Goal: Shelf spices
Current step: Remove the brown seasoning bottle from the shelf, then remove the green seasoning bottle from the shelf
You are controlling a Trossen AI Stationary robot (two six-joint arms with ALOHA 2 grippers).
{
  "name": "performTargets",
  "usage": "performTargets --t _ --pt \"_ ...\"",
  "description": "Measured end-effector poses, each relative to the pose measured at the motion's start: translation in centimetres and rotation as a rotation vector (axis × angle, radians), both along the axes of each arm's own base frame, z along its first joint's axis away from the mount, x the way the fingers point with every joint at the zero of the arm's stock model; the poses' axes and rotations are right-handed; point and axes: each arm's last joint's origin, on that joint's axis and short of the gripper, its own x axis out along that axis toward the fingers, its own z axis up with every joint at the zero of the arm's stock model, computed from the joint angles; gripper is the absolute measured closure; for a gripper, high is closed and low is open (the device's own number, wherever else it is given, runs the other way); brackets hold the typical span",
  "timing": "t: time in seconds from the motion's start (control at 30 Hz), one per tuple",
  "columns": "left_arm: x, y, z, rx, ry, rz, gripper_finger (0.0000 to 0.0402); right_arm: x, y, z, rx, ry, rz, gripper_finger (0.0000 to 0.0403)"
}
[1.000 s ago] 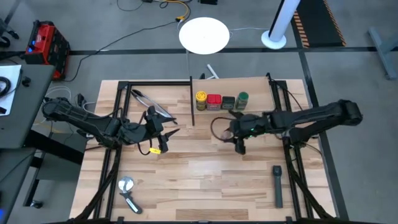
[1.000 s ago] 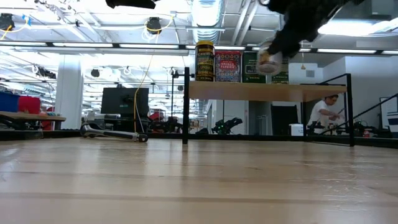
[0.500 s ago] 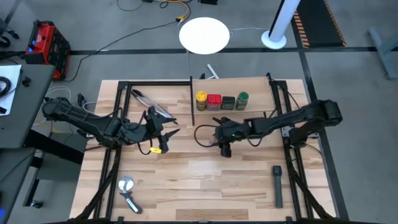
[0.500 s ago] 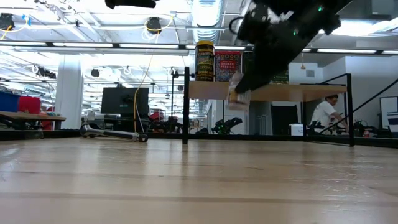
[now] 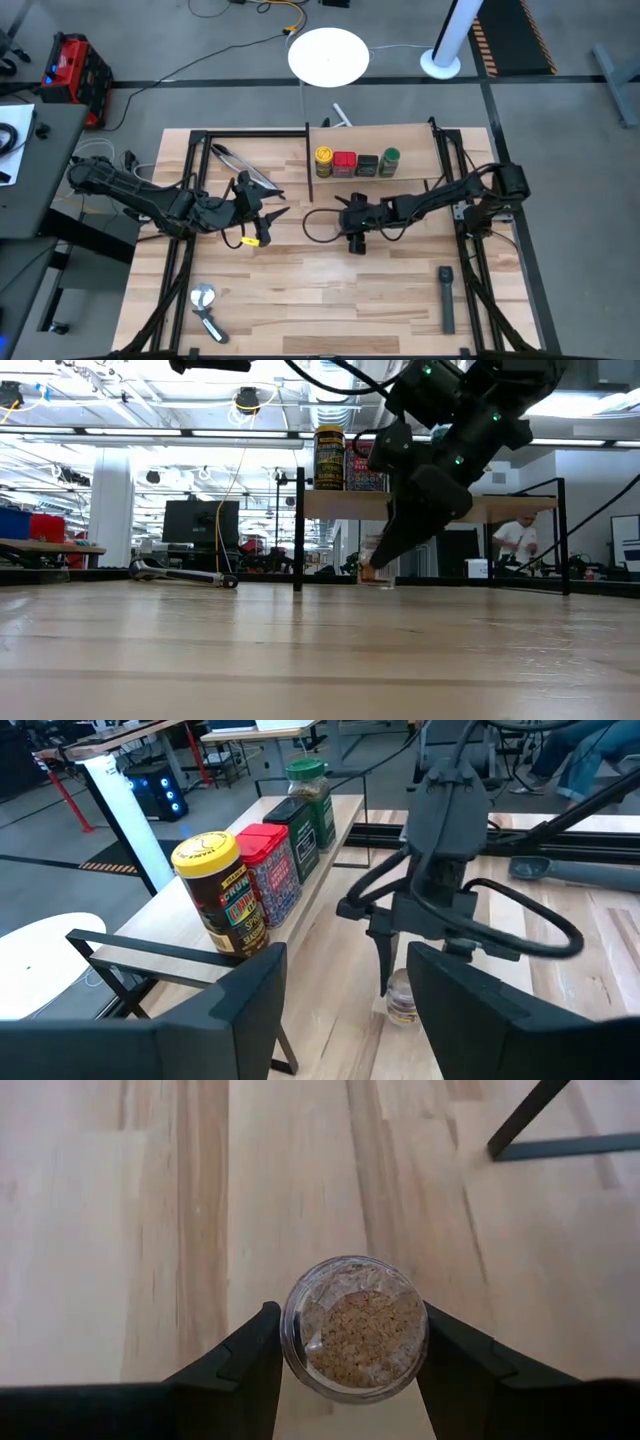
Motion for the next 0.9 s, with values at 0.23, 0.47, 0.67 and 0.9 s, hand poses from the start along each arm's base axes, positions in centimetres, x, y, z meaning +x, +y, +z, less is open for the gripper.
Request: performTargets --t 0.23,0.47,0.67,0.9 --pt "0.0 0.0 0.0 0.001 0.003 0.0 0.0201 -0.3 0.0 -0.2 -0.002 0.041 -0.001 0.0163" --pt "0.0 0.0 0.0 -0.004 0.002 0.001 0.0201 -0.5 -0.2 -0.4 -0.005 0.07 -0.009 0.0152" --pt "0.0 0.0 0.0 -0.005 0.001 0.002 0.0201 -1.0 -0.4 0.7 -0.004 0.067 -0.013 0.0167" --pt "0.0 0.0 -0.1 -0.003 0.01 0.002 0.0201 -3.1 -0.2 4.0 0.001 0.05 -0.011 0.0179"
